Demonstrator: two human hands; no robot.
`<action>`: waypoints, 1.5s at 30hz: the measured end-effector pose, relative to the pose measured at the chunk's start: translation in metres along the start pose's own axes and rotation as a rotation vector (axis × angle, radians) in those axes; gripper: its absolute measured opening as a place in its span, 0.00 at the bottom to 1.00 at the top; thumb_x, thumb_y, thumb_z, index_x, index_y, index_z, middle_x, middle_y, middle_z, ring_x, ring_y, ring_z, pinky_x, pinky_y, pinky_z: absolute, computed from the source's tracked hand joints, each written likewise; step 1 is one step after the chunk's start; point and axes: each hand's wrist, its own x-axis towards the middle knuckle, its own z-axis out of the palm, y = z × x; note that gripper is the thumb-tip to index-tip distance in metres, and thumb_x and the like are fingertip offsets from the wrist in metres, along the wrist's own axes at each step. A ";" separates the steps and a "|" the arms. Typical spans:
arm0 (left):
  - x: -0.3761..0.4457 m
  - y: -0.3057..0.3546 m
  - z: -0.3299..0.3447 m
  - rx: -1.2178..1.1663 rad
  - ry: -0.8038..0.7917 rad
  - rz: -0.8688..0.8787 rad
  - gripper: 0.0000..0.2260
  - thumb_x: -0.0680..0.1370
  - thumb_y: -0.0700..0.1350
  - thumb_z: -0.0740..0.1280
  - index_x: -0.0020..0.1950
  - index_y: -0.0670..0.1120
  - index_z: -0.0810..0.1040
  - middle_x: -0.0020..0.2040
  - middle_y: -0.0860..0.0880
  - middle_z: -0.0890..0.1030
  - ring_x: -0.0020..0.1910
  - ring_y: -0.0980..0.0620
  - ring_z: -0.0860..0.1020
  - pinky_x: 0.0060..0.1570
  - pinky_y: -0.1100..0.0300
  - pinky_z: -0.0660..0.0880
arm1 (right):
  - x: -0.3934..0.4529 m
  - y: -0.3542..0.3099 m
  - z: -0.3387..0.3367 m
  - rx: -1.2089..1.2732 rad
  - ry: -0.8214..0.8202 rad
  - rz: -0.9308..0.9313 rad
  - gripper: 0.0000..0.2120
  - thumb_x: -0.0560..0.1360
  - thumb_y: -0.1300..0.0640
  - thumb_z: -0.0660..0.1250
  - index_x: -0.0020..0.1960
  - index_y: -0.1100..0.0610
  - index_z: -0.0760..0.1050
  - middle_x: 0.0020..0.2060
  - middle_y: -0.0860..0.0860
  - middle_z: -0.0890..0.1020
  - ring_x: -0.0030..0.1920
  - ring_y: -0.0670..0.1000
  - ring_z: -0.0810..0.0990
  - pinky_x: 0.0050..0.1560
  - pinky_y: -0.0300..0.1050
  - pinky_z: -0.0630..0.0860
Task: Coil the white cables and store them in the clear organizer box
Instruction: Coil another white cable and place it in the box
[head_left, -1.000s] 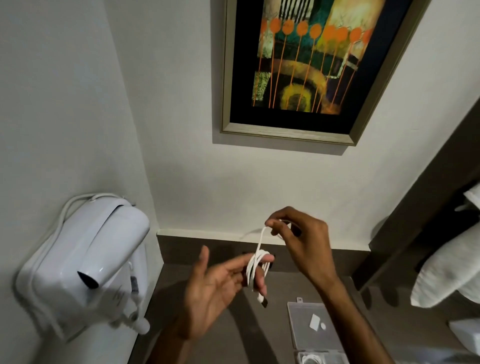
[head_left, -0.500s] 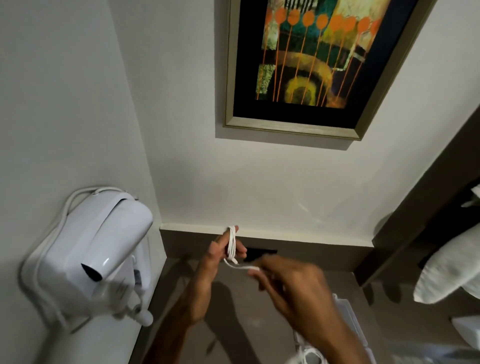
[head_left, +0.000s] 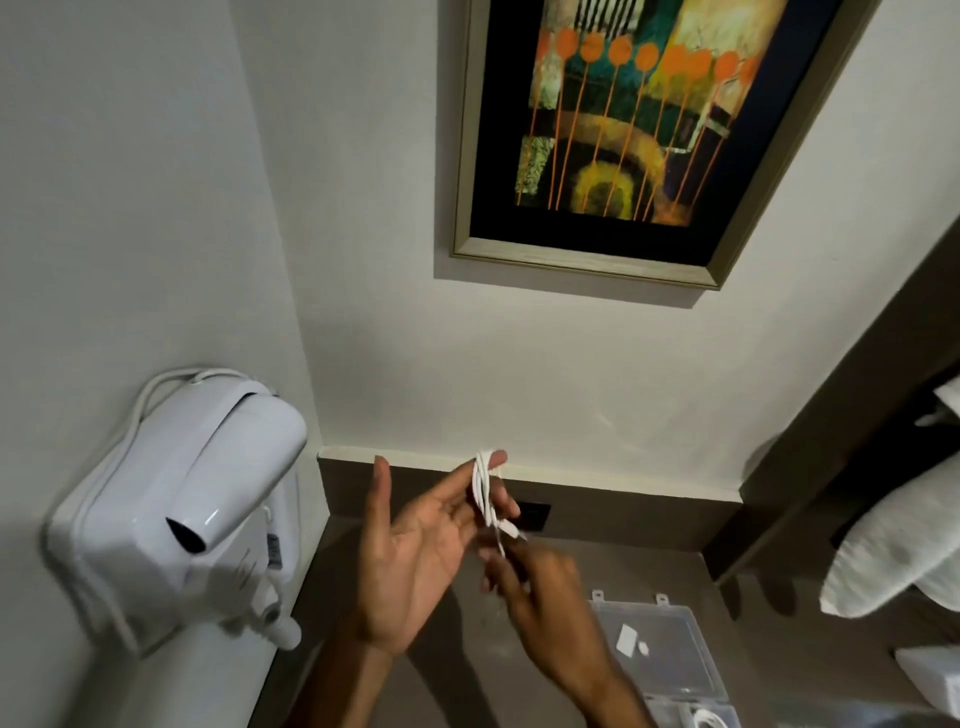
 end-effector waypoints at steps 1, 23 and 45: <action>0.001 -0.001 -0.001 0.048 0.059 0.005 0.47 0.72 0.77 0.53 0.76 0.42 0.71 0.58 0.37 0.78 0.63 0.39 0.74 0.69 0.49 0.66 | -0.008 -0.003 0.005 -0.046 -0.015 -0.002 0.07 0.86 0.51 0.64 0.58 0.45 0.81 0.42 0.42 0.84 0.44 0.44 0.84 0.45 0.39 0.81; 0.002 -0.004 0.010 0.584 -0.144 -0.135 0.09 0.83 0.44 0.67 0.54 0.42 0.85 0.47 0.42 0.87 0.52 0.46 0.85 0.59 0.55 0.79 | 0.043 -0.019 -0.118 0.086 -0.202 -0.392 0.02 0.75 0.55 0.80 0.47 0.51 0.90 0.50 0.49 0.82 0.51 0.53 0.80 0.48 0.49 0.80; 0.020 -0.077 0.085 0.895 0.545 0.204 0.08 0.85 0.39 0.58 0.55 0.49 0.75 0.43 0.59 0.84 0.31 0.57 0.84 0.24 0.71 0.75 | 0.007 0.057 -0.097 0.851 -0.071 0.252 0.07 0.79 0.58 0.74 0.53 0.63 0.85 0.51 0.68 0.87 0.48 0.58 0.86 0.56 0.54 0.84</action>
